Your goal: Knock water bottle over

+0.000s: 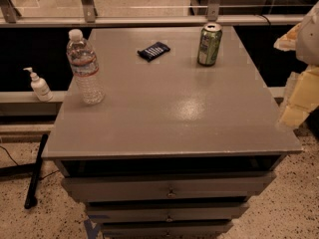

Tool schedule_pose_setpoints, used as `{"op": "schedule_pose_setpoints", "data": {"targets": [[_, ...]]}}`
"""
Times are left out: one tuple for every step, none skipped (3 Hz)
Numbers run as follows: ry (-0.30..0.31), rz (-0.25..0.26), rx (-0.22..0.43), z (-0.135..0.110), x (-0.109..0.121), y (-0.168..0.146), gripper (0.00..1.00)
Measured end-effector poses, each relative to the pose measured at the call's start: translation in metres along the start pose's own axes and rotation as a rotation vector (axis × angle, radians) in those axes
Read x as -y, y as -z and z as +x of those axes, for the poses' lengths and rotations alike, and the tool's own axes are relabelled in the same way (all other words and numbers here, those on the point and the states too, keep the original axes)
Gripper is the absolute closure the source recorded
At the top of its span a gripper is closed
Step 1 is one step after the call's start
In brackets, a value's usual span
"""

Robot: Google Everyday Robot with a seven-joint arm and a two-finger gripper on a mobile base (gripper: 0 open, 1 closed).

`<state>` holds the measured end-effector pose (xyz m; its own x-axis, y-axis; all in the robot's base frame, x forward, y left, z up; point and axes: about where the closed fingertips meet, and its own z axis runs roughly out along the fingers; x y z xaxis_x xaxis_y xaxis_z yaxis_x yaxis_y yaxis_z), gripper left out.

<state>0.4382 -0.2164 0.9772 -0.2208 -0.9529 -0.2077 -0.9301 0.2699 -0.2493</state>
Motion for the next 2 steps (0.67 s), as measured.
{"op": "schedule_pose_setpoints", "data": {"targets": [[0.000, 0.000, 0.000, 0.000, 0.000, 0.000, 0.00], [-0.005, -0.009, 0.094, -0.015, 0.002, -0.006, 0.00]]}}
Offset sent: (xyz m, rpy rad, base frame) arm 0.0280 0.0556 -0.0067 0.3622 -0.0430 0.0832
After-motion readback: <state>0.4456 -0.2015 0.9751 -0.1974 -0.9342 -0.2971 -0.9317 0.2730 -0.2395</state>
